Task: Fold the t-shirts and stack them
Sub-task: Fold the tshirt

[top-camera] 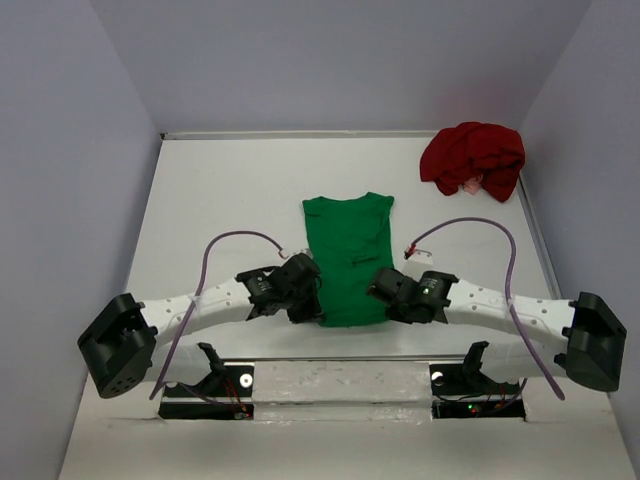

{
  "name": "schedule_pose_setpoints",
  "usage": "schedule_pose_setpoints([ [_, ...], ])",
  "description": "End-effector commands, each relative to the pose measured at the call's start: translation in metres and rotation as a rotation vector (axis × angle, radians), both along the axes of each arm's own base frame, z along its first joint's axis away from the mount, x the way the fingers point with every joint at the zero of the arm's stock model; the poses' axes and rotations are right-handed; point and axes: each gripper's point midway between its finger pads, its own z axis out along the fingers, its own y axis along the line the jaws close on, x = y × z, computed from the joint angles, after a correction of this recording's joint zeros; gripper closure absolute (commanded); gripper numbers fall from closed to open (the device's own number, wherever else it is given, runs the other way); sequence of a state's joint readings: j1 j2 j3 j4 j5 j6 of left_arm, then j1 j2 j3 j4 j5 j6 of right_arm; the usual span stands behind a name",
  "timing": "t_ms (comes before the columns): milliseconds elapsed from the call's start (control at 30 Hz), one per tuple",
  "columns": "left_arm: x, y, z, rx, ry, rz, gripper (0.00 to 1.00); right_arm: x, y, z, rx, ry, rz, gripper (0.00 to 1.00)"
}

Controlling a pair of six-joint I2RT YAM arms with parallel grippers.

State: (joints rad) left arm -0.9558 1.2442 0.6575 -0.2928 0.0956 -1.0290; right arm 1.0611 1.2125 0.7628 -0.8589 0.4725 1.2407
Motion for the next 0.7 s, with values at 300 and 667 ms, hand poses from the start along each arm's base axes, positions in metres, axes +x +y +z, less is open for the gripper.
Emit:
schedule_pose_setpoints([
  [300, 0.076, -0.007, 0.074, 0.137, -0.231, 0.000, 1.00, 0.105, 0.021, 0.094, -0.245, -0.277, 0.075, 1.00],
  [667, 0.227, 0.007, 0.113, 0.172, -0.310, 0.057, 1.00, 0.238, 0.026, 0.136, -0.230, -0.278, 0.178, 1.00],
])
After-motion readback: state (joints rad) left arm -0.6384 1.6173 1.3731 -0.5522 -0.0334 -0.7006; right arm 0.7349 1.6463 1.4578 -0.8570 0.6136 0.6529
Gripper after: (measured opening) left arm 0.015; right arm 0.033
